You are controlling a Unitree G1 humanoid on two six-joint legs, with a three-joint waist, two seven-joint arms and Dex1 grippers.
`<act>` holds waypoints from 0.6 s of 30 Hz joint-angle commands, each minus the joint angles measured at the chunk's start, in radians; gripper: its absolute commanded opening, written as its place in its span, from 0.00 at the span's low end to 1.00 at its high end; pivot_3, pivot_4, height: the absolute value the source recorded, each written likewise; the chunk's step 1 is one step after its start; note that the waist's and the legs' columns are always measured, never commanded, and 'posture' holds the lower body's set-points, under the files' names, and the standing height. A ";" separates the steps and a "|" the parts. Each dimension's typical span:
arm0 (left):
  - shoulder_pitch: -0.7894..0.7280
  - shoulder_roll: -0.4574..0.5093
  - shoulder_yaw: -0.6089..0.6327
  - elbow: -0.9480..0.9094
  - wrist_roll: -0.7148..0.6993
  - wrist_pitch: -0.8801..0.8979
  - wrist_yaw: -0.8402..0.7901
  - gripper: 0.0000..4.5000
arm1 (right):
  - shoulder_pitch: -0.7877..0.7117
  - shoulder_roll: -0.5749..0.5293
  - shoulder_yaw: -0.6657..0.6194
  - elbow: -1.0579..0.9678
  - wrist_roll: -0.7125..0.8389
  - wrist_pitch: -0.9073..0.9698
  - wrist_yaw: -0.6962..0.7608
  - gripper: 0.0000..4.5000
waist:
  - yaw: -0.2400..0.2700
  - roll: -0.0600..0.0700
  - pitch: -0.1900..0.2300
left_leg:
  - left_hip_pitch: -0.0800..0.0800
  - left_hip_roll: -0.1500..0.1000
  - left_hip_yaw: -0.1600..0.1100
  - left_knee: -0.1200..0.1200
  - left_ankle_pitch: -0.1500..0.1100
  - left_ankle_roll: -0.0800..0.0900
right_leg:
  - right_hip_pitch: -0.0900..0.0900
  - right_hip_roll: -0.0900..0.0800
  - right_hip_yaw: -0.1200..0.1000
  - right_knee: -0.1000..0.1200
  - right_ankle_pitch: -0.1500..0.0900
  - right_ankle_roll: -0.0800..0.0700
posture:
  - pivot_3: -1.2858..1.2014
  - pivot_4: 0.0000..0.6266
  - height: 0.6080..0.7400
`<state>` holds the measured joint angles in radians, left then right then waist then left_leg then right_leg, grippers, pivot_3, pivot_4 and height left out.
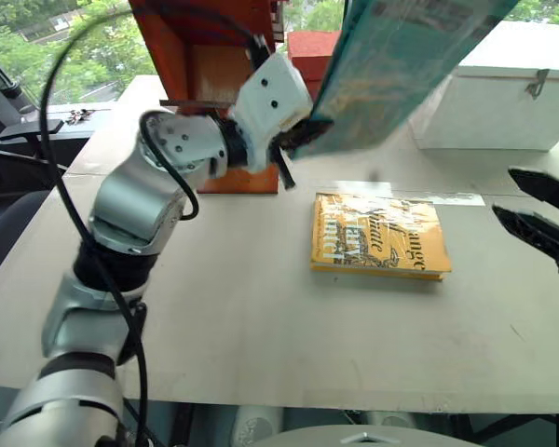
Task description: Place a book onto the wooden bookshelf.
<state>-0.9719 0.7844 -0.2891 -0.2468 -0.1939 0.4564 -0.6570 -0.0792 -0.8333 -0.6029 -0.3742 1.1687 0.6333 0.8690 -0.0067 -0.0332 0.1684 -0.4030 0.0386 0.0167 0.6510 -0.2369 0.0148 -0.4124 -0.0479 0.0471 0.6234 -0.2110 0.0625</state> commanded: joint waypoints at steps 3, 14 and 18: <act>-0.069 0.085 -0.020 0.112 0.364 -0.358 0.057 0.01 | -0.095 0.007 0.057 0.055 -0.011 -0.004 0.010 1.00 | 0.005 0.001 0.001 | -0.001 0.000 -0.001 -0.001 0.000 0.000 | 0.000 0.000 -0.001 0.000 -0.001 0.001 | 0.52 0.24 1.00; -0.032 0.163 0.019 0.249 0.680 -0.368 0.043 0.01 | -0.224 0.049 0.091 0.112 -0.020 -0.010 -0.017 1.00 | 0.015 0.001 0.001 | -0.012 0.000 -0.001 0.003 0.000 0.000 | -0.010 0.000 -0.002 0.003 0.002 0.007 | 0.52 0.24 1.00; 0.015 0.177 0.043 0.247 0.711 -0.298 -0.005 0.01 | -0.249 0.060 0.094 0.127 -0.062 -0.030 -0.065 1.00 | 0.015 0.001 0.001 | -0.012 0.000 -0.001 0.003 0.000 0.000 | -0.010 0.000 -0.002 0.003 0.002 0.007 | 0.52 0.24 1.00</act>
<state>-0.9584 0.9408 -0.3008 0.0212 0.4975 0.1233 -0.6466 -0.3074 -0.7737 -0.4870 -0.2492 1.1207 0.6257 0.8307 0.0087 -0.0322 0.1691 -0.4147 0.0390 0.0156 0.6537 -0.2367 0.0150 -0.4229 -0.0479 0.0453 0.6266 -0.2094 0.0692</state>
